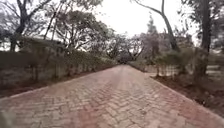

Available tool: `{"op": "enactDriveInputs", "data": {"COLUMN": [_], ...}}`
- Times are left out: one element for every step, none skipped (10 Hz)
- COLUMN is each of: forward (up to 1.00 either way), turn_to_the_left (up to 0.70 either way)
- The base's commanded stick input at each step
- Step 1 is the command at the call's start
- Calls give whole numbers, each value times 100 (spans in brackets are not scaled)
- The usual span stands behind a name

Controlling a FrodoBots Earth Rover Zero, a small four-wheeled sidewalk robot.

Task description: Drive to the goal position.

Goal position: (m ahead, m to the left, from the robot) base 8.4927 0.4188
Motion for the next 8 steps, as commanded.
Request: {"op": "enactDriveInputs", "data": {"forward": [70,70,70,70,70,70,70,70], "turn_to_the_left": [-21,-4,0,0,0,0,0,0]}}
